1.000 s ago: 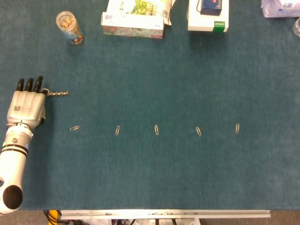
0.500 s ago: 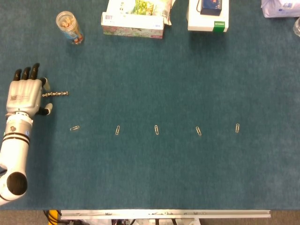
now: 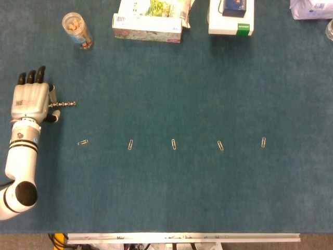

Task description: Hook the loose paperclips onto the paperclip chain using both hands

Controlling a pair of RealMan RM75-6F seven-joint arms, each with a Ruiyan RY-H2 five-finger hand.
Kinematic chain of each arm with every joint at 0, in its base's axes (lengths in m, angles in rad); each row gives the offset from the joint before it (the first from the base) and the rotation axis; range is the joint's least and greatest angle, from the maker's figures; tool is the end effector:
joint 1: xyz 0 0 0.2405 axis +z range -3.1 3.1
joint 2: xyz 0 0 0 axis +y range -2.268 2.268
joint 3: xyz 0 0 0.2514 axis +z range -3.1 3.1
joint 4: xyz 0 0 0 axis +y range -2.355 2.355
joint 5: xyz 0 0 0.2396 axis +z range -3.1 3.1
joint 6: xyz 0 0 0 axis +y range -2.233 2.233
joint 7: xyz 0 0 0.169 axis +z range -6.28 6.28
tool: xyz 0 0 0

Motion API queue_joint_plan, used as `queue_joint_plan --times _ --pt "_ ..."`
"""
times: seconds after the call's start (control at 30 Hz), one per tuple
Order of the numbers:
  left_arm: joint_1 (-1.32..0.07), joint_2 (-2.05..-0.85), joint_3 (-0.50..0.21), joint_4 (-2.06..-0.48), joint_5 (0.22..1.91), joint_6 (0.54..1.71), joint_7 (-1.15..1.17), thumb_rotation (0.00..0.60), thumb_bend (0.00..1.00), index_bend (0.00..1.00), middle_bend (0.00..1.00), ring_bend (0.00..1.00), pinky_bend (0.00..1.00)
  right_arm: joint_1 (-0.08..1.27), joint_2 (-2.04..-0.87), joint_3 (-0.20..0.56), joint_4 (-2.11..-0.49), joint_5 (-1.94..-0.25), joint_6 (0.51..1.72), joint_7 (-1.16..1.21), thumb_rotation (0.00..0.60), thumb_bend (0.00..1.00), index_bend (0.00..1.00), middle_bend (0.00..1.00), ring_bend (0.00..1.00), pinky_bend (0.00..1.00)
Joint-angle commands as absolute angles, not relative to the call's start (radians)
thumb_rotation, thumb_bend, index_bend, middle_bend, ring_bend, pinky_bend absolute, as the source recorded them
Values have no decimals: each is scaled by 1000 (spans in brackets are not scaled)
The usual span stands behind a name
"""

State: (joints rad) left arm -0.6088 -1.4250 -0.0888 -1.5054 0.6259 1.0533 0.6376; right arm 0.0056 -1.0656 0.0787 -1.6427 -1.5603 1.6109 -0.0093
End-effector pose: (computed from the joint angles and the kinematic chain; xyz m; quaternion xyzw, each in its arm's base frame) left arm -0.2891 0.3400 -0.0053 -0.6551 -0.4644 -0.1548 0.5755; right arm -0.3115 -0.1883 0.1639 0.5732 -0.3416 0.4135 0.6195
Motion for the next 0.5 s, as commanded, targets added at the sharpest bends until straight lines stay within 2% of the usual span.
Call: queue_joint_plan --times 0.03,0.5 --pt "-616 -1435 -89 -1490 616 1044 646 600 267 464 0 0 2 6 -1066 79 -1643 -1560 1611 -10 600 614 429 421 370 438" --pt "-625 -1472 -84 -1424 592 1024 660 600 267 464 0 0 2 6 -1066 80 -1641 -1557 1610 -8 600 613 429 421 370 438"
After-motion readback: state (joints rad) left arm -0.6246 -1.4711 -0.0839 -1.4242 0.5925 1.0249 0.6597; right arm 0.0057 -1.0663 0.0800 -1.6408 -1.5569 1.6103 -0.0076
